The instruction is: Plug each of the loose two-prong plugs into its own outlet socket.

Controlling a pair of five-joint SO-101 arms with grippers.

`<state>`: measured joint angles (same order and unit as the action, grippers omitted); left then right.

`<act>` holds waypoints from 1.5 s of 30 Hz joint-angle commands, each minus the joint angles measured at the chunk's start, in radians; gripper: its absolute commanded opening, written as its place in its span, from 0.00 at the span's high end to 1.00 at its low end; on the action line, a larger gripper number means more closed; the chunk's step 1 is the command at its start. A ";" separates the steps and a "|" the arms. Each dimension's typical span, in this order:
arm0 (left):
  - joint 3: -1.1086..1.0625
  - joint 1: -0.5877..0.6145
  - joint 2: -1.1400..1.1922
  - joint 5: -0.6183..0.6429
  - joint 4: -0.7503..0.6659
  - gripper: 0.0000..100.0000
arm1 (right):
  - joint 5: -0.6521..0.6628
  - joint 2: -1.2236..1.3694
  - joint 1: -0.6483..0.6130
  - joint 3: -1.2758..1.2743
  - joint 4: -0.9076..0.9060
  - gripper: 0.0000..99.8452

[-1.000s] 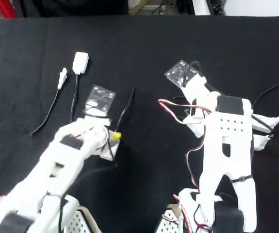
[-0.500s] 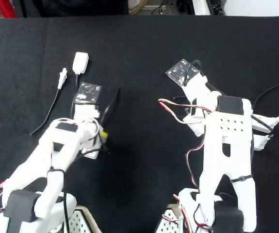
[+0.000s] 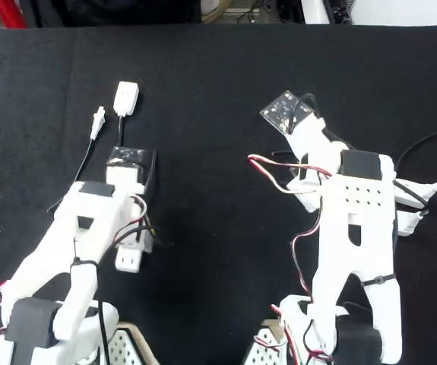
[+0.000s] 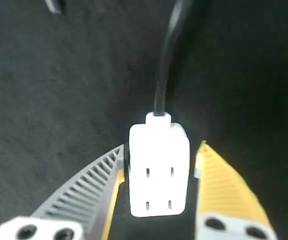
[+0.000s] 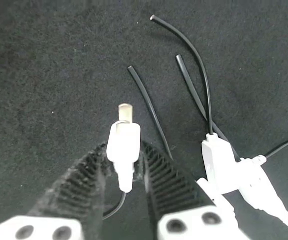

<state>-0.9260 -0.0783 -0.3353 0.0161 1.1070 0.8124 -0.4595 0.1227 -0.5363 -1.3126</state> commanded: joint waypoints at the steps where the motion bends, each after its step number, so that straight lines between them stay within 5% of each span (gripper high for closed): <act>1: 0.064 -0.041 -0.011 0.009 0.028 0.74 | -0.008 0.002 -0.012 0.044 0.017 0.99; 8: 0.213 -0.062 -0.011 -0.164 0.041 0.74 | -0.006 0.002 -0.012 0.039 0.029 0.99; 11: 0.272 -0.054 -0.011 -0.338 0.072 0.74 | -0.006 0.002 -0.012 0.039 0.029 0.99; 14: 0.278 -0.054 -0.002 -0.644 0.071 0.74 | -0.006 0.002 -0.012 0.039 0.029 0.99; 18: 0.213 0.030 -0.011 -1.300 0.006 0.75 | 0.026 0.002 -0.005 0.038 0.021 0.99; 22: 0.200 0.084 -0.009 -1.611 0.058 0.75 | 0.028 0.002 0.002 0.038 0.021 0.99; 27: 0.209 0.053 -0.051 -1.745 0.163 0.75 | 0.057 0.002 0.002 0.038 0.021 0.99; 37: -0.189 0.059 -0.112 -1.781 -0.295 0.74 | 0.063 0.002 0.006 0.039 0.028 0.99; 45: -0.157 0.193 -0.114 -1.841 -0.272 0.75 | 0.063 0.002 0.002 0.039 0.029 0.99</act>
<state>-1.1070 0.0706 -0.4442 -1.4707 0.8201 0.8707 -0.4595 0.1227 -0.5363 -1.2973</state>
